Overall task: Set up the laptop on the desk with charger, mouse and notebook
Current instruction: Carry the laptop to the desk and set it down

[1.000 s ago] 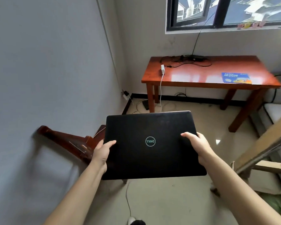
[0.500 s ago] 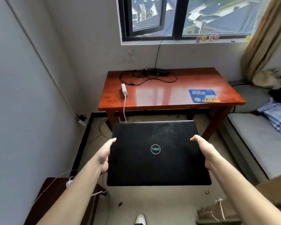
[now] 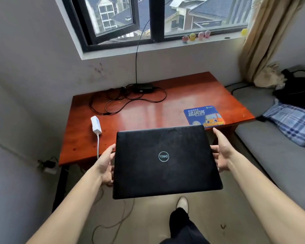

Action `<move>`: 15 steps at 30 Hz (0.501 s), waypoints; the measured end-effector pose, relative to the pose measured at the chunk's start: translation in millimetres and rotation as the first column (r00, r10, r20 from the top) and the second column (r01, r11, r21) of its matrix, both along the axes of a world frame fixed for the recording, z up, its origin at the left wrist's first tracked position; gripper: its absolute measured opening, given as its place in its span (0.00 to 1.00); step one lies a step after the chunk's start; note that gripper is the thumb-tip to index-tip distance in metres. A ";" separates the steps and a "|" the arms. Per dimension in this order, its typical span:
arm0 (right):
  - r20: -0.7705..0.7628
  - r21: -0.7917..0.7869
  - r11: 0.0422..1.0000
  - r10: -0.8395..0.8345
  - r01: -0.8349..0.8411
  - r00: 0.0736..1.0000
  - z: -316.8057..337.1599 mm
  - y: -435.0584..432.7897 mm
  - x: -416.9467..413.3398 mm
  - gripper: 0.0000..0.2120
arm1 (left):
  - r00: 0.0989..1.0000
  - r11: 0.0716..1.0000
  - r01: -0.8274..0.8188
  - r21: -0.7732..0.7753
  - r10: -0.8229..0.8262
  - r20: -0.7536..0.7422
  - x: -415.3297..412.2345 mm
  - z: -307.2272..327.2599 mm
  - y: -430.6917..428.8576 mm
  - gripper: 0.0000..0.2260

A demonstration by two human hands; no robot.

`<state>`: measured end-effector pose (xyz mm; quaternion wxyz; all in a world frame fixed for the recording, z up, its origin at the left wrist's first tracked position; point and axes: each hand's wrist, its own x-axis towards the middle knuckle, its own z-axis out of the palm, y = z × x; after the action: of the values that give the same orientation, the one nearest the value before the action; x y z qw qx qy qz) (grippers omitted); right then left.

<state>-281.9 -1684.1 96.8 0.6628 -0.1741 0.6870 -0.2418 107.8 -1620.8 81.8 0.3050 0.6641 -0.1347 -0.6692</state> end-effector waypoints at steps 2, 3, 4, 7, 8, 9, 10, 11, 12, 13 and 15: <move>0.026 -0.002 1.000 0.029 -0.029 0.999 -5.2 -47.8 -6.5 0.47 | 0.999 1.000 -0.016 0.012 0.015 0.028 -6.1 -3.3 -41.6 0.29; 0.029 -0.001 0.999 0.051 -0.051 0.998 -8.1 -69.5 -10.2 0.47 | 0.999 0.999 -0.027 0.028 0.026 0.044 -6.7 -5.0 -58.9 0.30; 0.026 0.010 0.997 0.078 -0.079 0.997 -7.4 -97.8 -13.4 0.46 | 0.998 0.998 -0.040 0.052 0.037 0.045 -8.0 -4.9 -83.8 0.31; 0.040 0.026 0.986 0.162 -0.164 0.986 -7.8 -166.3 -16.6 0.45 | 0.994 0.991 -0.109 0.081 0.109 0.002 -1.3 -11.5 -138.1 0.32; 0.027 0.035 0.983 0.179 -0.180 0.983 -6.7 -187.3 -16.6 0.45 | 0.992 0.987 -0.127 0.097 0.128 -0.007 -0.4 -12.6 -154.2 0.33; 0.014 0.041 0.981 0.189 -0.189 0.982 -9.2 -205.0 -16.8 0.45 | 0.990 0.984 -0.142 0.105 0.144 -0.008 1.8 -15.1 -166.7 0.33; 0.006 0.054 0.979 0.197 -0.197 0.980 -11.6 -225.0 -15.2 0.45 | 0.988 0.981 -0.151 0.120 0.154 -0.016 2.8 -16.6 -180.0 0.33; 0.001 0.061 0.977 0.206 -0.206 0.979 -14.9 -235.3 -16.6 0.47 | 0.988 0.981 -0.151 0.121 0.155 -0.021 3.4 -17.7 -187.4 0.34; 0.004 0.080 0.970 0.232 -0.231 0.973 -19.3 -255.2 -12.3 0.48 | 0.986 0.979 -0.159 0.130 0.164 -0.029 8.2 -21.9 -200.7 0.34; 0.012 0.088 0.966 0.242 -0.242 0.970 -24.3 -266.4 -11.3 0.49 | 0.985 0.977 -0.164 0.133 0.169 -0.031 10.9 -25.3 -208.6 0.35; 0.010 0.113 0.957 0.266 -0.265 0.964 -35.4 -292.0 -2.9 0.52 | 0.983 0.975 -0.172 0.143 0.179 -0.035 18.8 -32.5 -228.1 0.35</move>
<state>-284.8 -1976.1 61.5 0.6964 -0.2273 0.6716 -0.1106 126.6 -1848.9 49.3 0.3188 0.6768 -0.0211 -0.6632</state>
